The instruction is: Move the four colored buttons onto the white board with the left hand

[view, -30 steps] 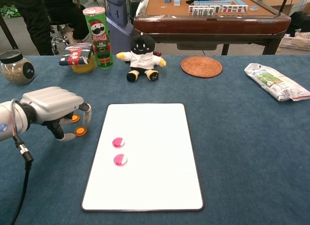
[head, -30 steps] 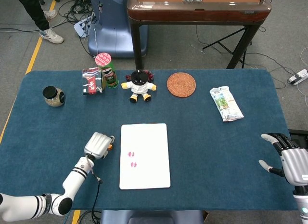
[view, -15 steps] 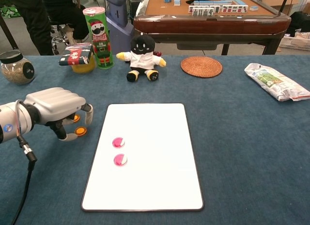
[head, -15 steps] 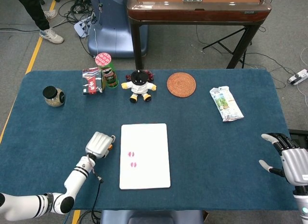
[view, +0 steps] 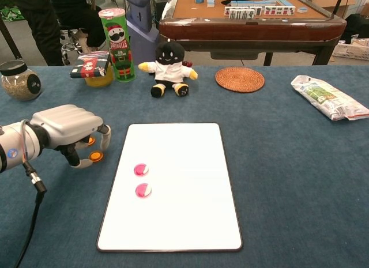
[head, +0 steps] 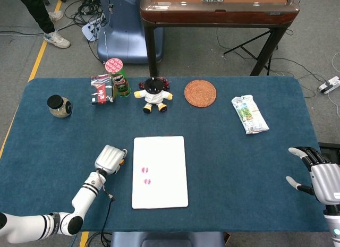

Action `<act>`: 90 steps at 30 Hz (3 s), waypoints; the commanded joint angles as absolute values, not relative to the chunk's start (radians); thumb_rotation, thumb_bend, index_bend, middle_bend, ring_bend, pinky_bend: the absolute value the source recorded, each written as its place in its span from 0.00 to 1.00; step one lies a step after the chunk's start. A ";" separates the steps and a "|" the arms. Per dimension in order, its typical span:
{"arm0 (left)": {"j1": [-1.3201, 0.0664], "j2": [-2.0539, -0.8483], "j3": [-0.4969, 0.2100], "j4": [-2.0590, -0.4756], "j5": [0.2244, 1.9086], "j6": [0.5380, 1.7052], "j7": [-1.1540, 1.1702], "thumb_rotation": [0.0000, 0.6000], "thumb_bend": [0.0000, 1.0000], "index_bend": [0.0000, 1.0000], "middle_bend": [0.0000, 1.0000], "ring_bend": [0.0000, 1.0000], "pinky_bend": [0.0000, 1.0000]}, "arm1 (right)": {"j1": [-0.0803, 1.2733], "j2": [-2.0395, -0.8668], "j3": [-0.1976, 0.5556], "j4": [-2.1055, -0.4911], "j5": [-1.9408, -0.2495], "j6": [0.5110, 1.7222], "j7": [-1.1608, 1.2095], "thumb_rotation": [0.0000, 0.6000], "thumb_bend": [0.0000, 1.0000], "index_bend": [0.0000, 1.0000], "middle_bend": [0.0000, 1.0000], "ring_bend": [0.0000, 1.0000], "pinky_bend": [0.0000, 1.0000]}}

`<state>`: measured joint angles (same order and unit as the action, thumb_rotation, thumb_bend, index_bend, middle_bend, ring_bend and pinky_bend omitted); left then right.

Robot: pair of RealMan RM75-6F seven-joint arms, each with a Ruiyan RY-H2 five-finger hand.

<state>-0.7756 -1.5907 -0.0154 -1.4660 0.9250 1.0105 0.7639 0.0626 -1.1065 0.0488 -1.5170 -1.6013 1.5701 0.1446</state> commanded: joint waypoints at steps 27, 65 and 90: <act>-0.772 -1.600 -0.029 -1.447 0.906 0.998 0.773 1.00 0.32 0.54 1.00 1.00 1.00 | 0.063 -1.106 0.049 -1.517 -1.600 1.569 0.144 1.00 0.00 0.25 0.26 0.20 0.35; -0.872 -1.613 -0.113 -1.680 0.856 1.065 0.923 1.00 0.32 0.57 1.00 1.00 1.00 | 0.053 -1.092 0.050 -1.516 -1.600 1.586 0.175 1.00 0.00 0.25 0.26 0.20 0.35; -1.016 -1.753 -0.167 -1.674 0.739 1.105 1.048 1.00 0.32 0.57 1.00 1.00 1.00 | 0.033 -1.070 0.063 -1.514 -1.572 1.608 0.231 1.00 0.00 0.25 0.26 0.20 0.35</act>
